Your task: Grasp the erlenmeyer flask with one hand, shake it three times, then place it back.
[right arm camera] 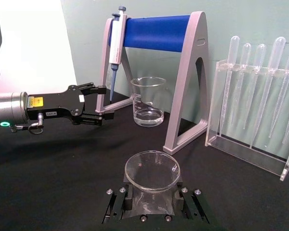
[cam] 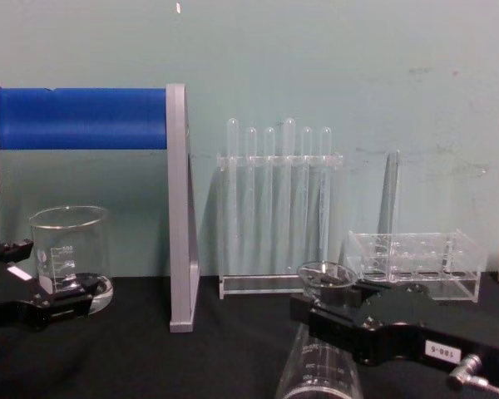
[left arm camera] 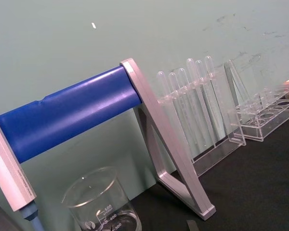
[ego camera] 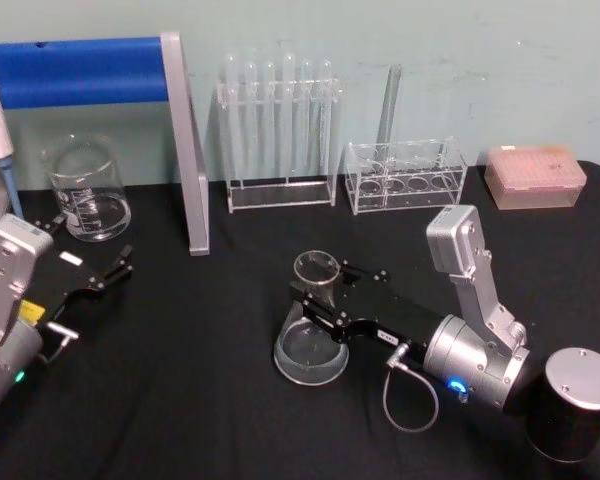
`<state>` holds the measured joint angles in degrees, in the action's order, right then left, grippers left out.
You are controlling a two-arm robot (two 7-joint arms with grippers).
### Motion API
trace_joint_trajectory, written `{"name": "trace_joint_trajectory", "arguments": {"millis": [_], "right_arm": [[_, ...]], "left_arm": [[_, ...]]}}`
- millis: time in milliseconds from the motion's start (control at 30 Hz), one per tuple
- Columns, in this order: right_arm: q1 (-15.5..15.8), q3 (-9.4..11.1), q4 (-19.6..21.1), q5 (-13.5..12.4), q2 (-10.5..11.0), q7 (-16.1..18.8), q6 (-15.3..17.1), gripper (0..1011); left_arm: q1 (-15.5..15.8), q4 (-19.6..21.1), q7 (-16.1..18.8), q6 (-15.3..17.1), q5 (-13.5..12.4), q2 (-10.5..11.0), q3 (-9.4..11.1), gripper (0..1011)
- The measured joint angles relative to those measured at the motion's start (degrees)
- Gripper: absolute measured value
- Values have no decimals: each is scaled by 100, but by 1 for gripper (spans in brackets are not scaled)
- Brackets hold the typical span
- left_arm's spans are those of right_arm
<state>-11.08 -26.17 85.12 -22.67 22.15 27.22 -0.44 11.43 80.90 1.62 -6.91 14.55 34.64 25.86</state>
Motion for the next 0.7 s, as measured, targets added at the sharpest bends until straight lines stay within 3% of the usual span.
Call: {"name": "trace_joint_trajectory", "arguments": {"millis": [167,333,400,467,700], "right_arm": [[-1,1,-1,2,0,3,8,473],[-2,2,-5,10,1,5,18,665],[-2,2,-6,10,1,5,18,682],[-4,4,-6,10,0,7,17,780],[-6,7,-6,10,0,9,16,966]], "left_arm": [[0,0,0,0,0,0,0,1001],[0,0,0,0,-1,0,0,1001],[0,0,0,0,0,0,0,1001],[0,0,0,0,0,0,0,1001],[0,0,0,0,0,0,0,1001]]}}
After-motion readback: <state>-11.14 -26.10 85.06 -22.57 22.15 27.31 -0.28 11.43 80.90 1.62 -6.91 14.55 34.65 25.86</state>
